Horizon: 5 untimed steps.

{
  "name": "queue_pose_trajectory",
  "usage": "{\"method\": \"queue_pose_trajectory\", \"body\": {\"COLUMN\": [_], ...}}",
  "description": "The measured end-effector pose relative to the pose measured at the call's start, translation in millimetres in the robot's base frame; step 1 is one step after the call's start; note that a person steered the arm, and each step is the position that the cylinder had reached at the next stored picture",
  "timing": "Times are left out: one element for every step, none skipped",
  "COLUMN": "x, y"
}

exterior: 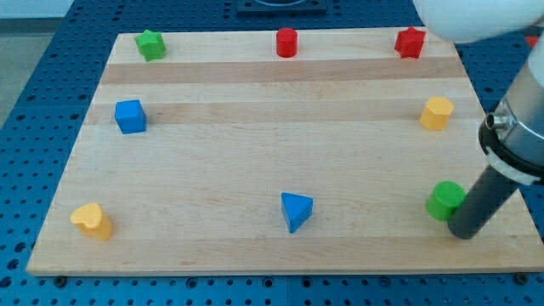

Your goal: Push the green circle towards the center

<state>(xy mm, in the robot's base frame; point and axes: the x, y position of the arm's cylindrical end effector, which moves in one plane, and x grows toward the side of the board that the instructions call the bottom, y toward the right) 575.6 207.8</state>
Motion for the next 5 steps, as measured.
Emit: {"method": "queue_pose_trajectory", "body": {"x": [-22.8, -46.6, -65.0, -80.6, -108.7], "y": [4.1, 2.9, -8.8, -34.9, -58.8]}}
